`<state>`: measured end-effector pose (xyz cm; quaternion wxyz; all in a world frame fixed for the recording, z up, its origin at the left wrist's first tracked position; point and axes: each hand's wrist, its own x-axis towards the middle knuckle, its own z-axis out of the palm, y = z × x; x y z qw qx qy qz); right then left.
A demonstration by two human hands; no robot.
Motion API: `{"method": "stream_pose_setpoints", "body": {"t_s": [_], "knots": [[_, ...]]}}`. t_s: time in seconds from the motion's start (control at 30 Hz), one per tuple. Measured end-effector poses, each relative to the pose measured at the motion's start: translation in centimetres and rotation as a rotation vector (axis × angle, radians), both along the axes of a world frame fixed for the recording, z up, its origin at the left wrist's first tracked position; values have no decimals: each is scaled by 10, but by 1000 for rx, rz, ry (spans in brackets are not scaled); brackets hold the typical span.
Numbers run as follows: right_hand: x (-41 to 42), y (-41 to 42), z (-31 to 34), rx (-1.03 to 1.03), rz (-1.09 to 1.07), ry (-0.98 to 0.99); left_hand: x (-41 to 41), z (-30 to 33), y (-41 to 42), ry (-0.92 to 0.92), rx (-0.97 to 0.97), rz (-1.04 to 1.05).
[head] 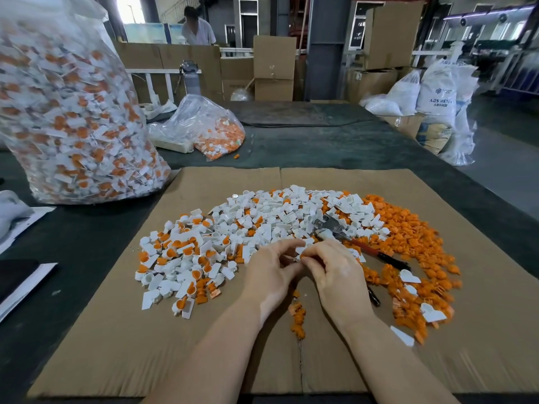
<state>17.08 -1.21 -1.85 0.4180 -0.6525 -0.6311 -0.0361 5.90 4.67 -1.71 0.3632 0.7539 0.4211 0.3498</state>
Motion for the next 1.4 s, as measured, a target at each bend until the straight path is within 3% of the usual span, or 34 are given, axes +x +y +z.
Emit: {"method": "stream_pose_setpoints", "body": {"t_s": [0.27,0.47,0.53,0.87,1.07,1.17,1.23,1.4], "knots": [[-1,-1,0,53,-64,-31,3,0,-3,35,117,54],[0,-2,0,86,-74,-17,-1,0,0,-156,107,409],[0,-1,-1,83,-69,-22,0,1,1,-146,92,470],[2,0,-3,56,-76,-26,6,-2,1,294,13,553],[2,-1,-1,24,-82,-38,6,-5,1,431,152,515],[10,-6,7,30,-187,-42,7,-4,0,540,222,481],[22,-10,14,-35,-315,-70,8,-3,0,614,239,438],[46,-22,33,-527,-581,-194,9,-5,-1,641,284,364]]}}
